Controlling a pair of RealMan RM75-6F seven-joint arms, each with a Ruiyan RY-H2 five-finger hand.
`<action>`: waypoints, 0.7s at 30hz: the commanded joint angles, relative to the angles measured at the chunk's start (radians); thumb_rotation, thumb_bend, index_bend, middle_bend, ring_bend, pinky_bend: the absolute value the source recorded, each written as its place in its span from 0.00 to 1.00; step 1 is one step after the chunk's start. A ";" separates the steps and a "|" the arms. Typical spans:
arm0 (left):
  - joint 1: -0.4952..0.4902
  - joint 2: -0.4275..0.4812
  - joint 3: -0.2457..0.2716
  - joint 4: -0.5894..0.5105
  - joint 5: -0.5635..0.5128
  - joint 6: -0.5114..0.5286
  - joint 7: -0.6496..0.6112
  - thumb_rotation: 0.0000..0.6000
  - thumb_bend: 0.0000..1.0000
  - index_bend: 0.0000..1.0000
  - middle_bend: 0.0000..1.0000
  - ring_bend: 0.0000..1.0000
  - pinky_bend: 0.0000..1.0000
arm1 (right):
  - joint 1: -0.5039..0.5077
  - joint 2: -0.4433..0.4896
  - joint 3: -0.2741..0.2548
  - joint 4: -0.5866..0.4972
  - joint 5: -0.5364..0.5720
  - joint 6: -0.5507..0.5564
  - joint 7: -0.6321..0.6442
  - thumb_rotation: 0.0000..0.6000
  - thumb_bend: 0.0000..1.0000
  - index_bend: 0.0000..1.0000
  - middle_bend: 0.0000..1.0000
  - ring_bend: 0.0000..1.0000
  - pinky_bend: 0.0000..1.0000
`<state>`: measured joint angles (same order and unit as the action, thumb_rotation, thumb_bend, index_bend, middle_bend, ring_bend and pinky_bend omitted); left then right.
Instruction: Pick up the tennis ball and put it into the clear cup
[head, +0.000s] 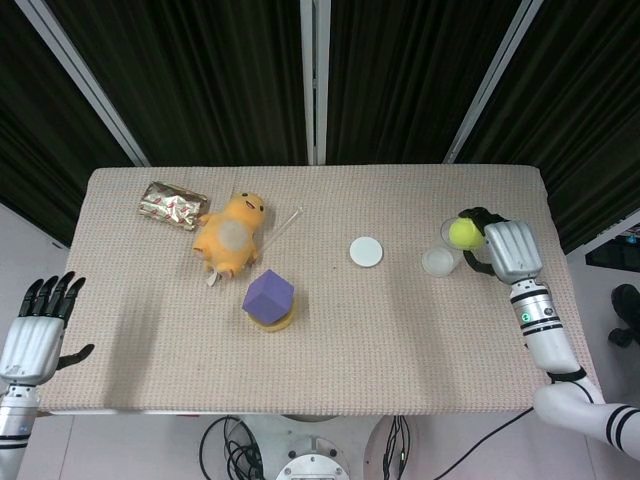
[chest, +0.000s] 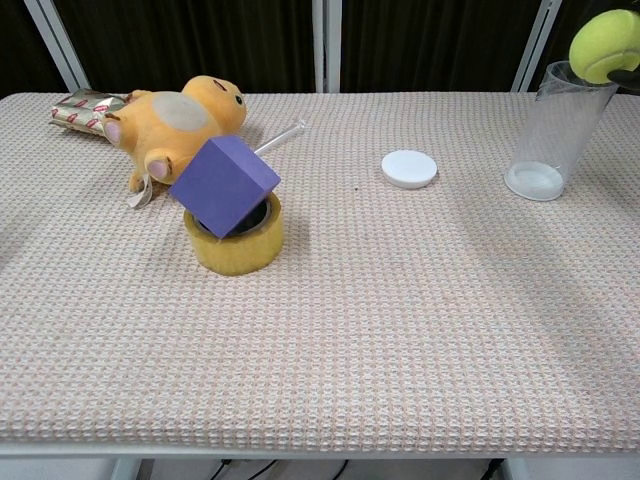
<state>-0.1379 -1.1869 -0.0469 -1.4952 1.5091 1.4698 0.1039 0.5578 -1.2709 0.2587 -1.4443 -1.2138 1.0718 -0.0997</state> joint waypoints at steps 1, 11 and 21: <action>0.000 0.001 0.000 0.000 0.001 0.001 -0.004 1.00 0.09 0.03 0.00 0.00 0.00 | 0.001 0.012 0.001 -0.009 -0.003 -0.013 0.035 1.00 0.24 0.21 0.22 0.22 0.47; 0.000 -0.001 -0.001 0.005 -0.001 0.002 -0.010 1.00 0.09 0.03 0.00 0.00 0.00 | -0.009 0.035 -0.004 0.000 -0.029 -0.002 0.107 1.00 0.20 0.12 0.17 0.17 0.41; 0.002 0.005 -0.004 -0.011 0.000 0.011 -0.003 1.00 0.09 0.03 0.00 0.00 0.00 | -0.200 0.130 -0.116 -0.058 -0.147 0.283 -0.090 1.00 0.18 0.00 0.03 0.00 0.06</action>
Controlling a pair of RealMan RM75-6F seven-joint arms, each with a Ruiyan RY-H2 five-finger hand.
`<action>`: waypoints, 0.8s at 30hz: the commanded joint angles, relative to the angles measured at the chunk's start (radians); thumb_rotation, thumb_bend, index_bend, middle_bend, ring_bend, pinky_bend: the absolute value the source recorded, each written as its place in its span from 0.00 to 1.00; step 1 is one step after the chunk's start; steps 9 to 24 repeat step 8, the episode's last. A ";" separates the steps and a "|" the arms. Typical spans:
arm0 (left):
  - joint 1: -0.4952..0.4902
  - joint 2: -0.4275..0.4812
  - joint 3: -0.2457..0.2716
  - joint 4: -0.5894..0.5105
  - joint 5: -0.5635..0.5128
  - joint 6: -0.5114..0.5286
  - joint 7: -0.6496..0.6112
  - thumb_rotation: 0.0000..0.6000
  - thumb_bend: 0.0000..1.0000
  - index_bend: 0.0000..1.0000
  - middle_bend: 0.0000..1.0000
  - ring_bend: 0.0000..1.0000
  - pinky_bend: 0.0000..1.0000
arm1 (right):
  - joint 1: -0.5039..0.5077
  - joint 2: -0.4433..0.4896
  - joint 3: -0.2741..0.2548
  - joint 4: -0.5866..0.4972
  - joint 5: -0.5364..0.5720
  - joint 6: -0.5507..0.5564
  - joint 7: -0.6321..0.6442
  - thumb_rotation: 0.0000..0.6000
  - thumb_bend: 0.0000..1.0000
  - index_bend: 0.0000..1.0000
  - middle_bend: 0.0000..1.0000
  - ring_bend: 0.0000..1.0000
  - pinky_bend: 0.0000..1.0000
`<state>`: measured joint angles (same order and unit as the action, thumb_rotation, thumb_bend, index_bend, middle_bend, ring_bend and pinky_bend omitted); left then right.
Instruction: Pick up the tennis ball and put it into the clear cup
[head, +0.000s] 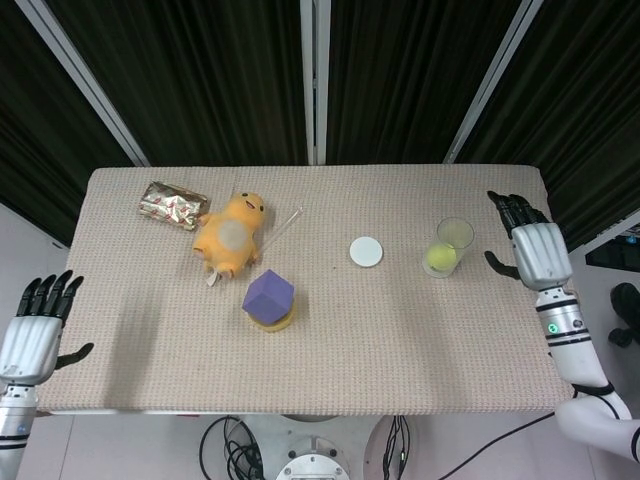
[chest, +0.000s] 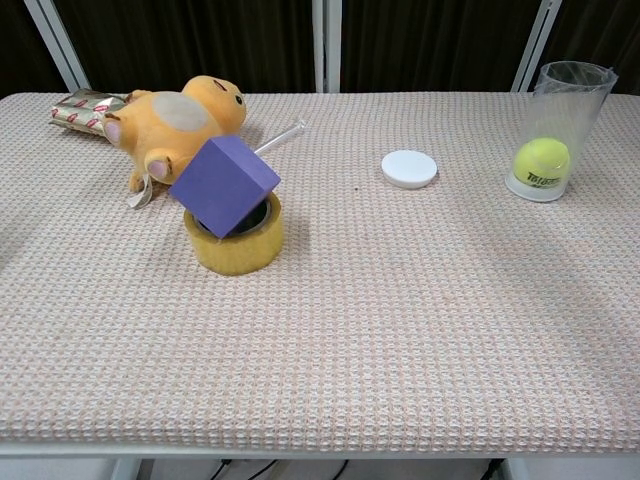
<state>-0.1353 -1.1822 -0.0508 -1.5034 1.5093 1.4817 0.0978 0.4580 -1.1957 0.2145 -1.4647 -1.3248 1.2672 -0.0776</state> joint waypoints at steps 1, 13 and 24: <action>-0.001 0.001 0.000 -0.005 0.000 -0.001 0.006 1.00 0.09 0.03 0.00 0.00 0.00 | -0.123 0.076 -0.095 -0.053 -0.030 0.086 -0.135 1.00 0.19 0.00 0.01 0.00 0.02; -0.008 -0.010 -0.009 0.009 0.000 0.002 0.026 1.00 0.09 0.03 0.00 0.00 0.00 | -0.272 0.096 -0.184 -0.004 -0.023 0.155 -0.073 1.00 0.23 0.00 0.00 0.00 0.00; -0.008 -0.010 -0.009 0.009 0.000 0.002 0.026 1.00 0.09 0.03 0.00 0.00 0.00 | -0.272 0.096 -0.184 -0.004 -0.023 0.155 -0.073 1.00 0.23 0.00 0.00 0.00 0.00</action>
